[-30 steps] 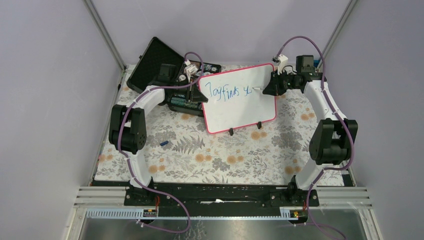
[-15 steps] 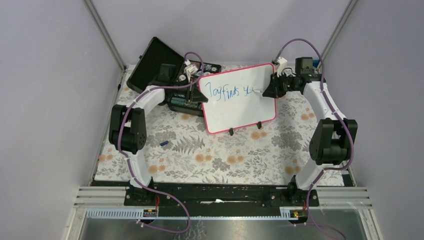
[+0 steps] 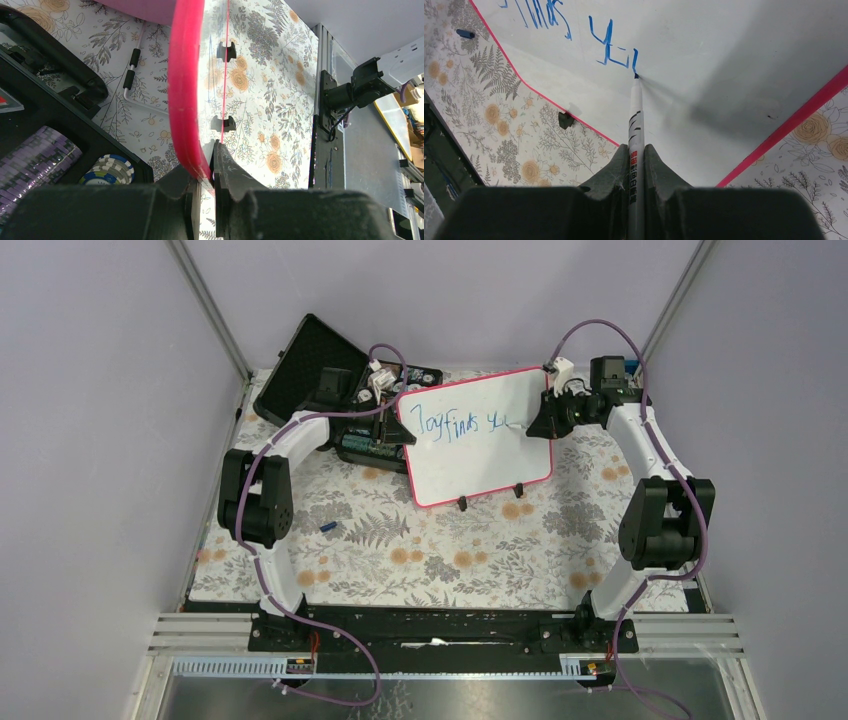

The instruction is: Write a sentence on the whiteboard

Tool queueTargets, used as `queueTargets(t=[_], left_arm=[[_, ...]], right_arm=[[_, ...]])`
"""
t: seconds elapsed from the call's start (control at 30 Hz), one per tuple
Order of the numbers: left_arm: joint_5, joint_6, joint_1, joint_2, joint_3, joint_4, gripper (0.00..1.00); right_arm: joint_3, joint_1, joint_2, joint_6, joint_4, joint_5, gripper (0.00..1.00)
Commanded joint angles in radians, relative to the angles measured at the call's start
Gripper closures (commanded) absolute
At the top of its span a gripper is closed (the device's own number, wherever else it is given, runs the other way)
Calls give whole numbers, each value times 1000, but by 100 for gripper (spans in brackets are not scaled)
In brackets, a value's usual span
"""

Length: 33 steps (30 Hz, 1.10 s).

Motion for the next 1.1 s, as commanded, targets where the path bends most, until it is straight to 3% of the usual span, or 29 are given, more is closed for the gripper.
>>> queueTargets(t=[0.0,0.53,1.07], left_arm=[[-108,118,-19,4,-3,-27,100],[-108,117,-19,4,-6,-27,100],[-110,115,-19,12,3,-27,100]], right_arm=[[47,-16,-22,-26,-3,42,100],[125,-17,19,2,-2,38,100],[65,-14,10,-23,-12,33,100]])
